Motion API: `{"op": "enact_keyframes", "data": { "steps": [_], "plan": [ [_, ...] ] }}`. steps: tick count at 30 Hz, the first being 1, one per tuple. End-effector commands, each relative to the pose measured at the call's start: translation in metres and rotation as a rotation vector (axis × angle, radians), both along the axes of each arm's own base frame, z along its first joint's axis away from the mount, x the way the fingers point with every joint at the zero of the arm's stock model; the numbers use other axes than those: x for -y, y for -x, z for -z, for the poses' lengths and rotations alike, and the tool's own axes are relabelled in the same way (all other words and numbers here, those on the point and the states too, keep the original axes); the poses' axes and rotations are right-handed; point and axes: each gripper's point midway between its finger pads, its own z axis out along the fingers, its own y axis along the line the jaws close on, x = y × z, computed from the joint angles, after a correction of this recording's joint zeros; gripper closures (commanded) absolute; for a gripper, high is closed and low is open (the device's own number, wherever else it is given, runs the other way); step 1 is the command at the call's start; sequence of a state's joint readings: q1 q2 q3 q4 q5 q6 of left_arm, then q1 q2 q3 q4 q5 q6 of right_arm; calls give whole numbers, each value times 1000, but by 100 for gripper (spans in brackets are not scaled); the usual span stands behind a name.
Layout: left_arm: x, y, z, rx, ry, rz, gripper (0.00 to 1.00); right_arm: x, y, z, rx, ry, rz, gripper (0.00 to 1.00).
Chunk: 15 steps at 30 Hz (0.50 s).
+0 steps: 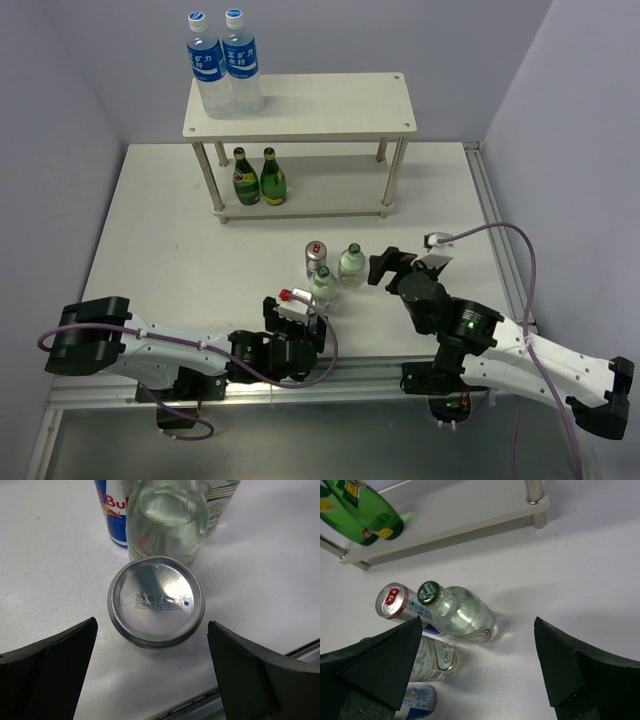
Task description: Place and organize the beverage onto the shelf
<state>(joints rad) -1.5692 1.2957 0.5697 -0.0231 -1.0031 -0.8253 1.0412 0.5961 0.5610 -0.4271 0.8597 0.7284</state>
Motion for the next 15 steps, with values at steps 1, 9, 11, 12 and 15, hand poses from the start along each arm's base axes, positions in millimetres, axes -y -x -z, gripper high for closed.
{"op": "enact_keyframes", "data": {
  "steps": [1, 9, 11, 12, 15],
  "plan": [
    [7, -13, -6, 51, 65, -52, 3, -38, -11, 0, 25, -9, -97, 0],
    [14, -29, 5, 57, 88, -70, 41, -75, -37, 37, -47, 47, -129, 0],
    [15, -31, 8, 56, 75, -70, 58, -74, -39, 48, -64, 64, -124, 0],
    [15, -31, 9, 55, 73, -76, 77, -77, -42, 51, -62, 59, -120, 0],
    [17, -31, 11, 50, 68, -72, 84, -81, -45, 63, -75, 65, -113, 0]
  ]
}}
